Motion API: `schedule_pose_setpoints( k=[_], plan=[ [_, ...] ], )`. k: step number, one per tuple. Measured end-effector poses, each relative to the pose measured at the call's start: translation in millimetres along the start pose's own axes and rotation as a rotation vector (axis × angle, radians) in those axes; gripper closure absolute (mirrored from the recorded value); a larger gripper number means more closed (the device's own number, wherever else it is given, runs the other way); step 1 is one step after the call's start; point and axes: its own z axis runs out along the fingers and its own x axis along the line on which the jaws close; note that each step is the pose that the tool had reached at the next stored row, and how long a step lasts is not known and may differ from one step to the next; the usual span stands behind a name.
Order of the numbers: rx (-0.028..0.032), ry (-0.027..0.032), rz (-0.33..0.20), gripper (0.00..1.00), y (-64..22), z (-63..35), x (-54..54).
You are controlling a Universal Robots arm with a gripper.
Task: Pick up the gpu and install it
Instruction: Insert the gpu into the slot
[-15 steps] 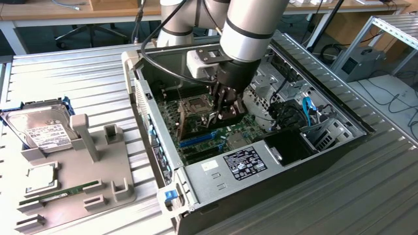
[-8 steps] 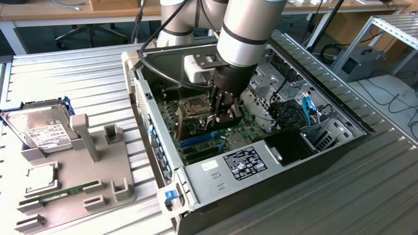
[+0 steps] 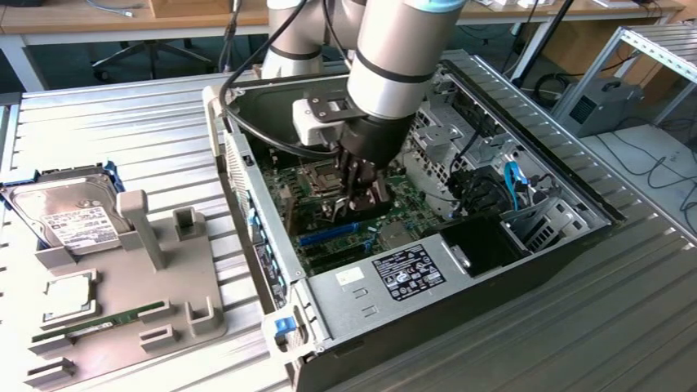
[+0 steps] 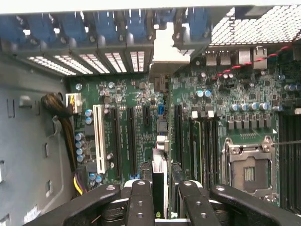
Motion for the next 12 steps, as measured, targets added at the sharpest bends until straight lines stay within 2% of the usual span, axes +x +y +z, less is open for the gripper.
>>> schedule_pose_setpoints(
  k=[6, 12],
  plan=[
    [0.0001, 0.0006, 0.003, 0.74, 10.0, 6.1, 0.7],
    [0.0003, 0.003, 0.003, 0.74, 13.9, 11.1, 1.1]
  ],
)
